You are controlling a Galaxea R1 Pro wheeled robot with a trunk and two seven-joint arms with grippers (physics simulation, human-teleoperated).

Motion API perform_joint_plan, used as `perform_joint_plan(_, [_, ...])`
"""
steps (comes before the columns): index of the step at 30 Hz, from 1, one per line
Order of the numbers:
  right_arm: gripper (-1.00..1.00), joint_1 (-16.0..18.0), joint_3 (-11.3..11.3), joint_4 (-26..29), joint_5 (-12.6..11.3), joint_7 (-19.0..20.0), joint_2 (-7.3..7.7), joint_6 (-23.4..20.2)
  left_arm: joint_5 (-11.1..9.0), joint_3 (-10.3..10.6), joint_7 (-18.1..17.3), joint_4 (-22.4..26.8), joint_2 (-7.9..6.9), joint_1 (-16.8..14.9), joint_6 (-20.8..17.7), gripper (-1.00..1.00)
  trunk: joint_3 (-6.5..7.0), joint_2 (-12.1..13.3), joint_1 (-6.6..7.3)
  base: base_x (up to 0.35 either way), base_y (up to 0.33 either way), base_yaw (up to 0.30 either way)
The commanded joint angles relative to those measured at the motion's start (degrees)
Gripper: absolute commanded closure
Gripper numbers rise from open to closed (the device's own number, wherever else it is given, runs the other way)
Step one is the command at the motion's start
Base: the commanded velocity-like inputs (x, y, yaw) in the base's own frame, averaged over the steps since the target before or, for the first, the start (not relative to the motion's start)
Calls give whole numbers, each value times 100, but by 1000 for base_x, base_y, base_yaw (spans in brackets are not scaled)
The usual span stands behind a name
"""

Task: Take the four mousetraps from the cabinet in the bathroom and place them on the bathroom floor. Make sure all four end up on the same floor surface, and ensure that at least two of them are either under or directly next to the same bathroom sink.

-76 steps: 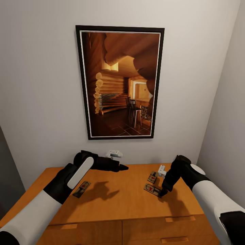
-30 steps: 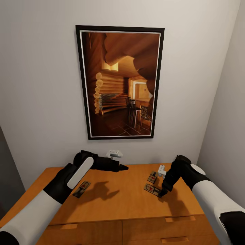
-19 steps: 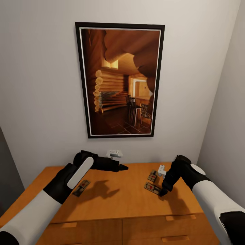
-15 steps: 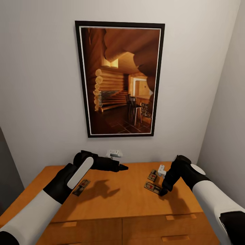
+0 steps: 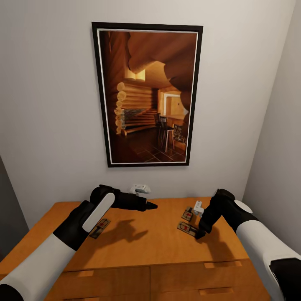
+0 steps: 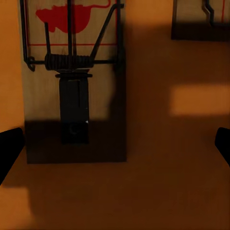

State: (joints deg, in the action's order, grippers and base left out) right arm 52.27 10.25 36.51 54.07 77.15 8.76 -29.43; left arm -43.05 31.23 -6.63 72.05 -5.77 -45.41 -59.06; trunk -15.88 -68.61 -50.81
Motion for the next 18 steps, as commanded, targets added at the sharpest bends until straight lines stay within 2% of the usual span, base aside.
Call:
perform_joint_plan(1, [-100, -51, 17, -39, 33, 10, 3, -36, 60, 6, -58, 2, -3, -7, -9, -100, -10, -3, -2, 0, 0, 0])
perform_joint_plan(18, [-100, -50, 21, -39, 33, 10, 3, -36, 60, 9, -58, 2, -3, -7, -9, -100, -10, -3, -2, 0, 0, 0])
